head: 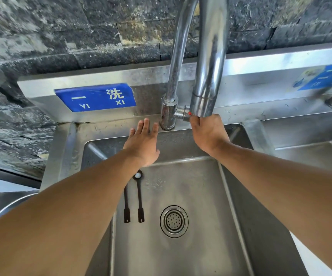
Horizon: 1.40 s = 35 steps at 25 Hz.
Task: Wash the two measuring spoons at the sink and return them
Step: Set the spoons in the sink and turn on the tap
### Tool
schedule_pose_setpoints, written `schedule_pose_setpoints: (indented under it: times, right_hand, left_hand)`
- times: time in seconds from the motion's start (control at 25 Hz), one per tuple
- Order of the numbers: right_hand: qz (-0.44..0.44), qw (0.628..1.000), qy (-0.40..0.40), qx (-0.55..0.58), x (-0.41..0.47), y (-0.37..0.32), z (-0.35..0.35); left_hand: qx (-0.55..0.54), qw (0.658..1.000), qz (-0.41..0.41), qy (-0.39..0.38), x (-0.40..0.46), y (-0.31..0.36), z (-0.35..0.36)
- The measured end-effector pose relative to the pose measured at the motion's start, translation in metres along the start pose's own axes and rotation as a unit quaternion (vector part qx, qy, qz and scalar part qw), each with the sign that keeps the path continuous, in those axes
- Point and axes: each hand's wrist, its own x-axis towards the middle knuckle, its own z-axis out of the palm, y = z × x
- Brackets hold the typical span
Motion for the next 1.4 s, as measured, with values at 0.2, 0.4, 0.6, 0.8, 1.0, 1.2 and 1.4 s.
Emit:
schedule_pose_setpoints:
  times: [0.2,0.4,0.6,0.8,1.0,1.2,1.4]
  right_hand:
    - [0.012,0.997,-0.007,0.073,-0.0017,-0.0003,-0.0028]
    - [-0.022,1.000,-0.011,0.001,-0.0010,0.0039,-0.0044]
    - [-0.005,0.999,-0.007,0.050,-0.0013,0.0031,-0.0062]
    - [0.002,0.995,-0.006,0.098,-0.0028,0.0027,-0.0072]
    - [0.002,0.992,-0.002,0.123,-0.0030,0.0041,-0.0066]
    - [-0.008,0.993,-0.006,0.120,-0.0030,0.0060,-0.0086]
    - [-0.006,0.993,-0.003,0.117,-0.0028,0.0075,-0.0081]
  left_hand:
    - [0.000,1.000,0.001,-0.025,0.0021,-0.0006,-0.0047]
    - [0.010,1.000,0.005,-0.027,-0.0011,-0.0002,-0.0036]
    - [0.012,0.999,0.006,-0.038,-0.0009,-0.0003,-0.0081]
    - [0.005,0.999,0.008,-0.044,-0.0005,-0.0015,-0.0099]
    - [0.003,0.999,0.009,-0.038,-0.0003,-0.0021,-0.0069]
    - [0.003,0.999,0.012,-0.038,0.0007,-0.0030,-0.0058]
    - [-0.004,0.999,0.013,-0.036,0.0015,-0.0043,-0.0048]
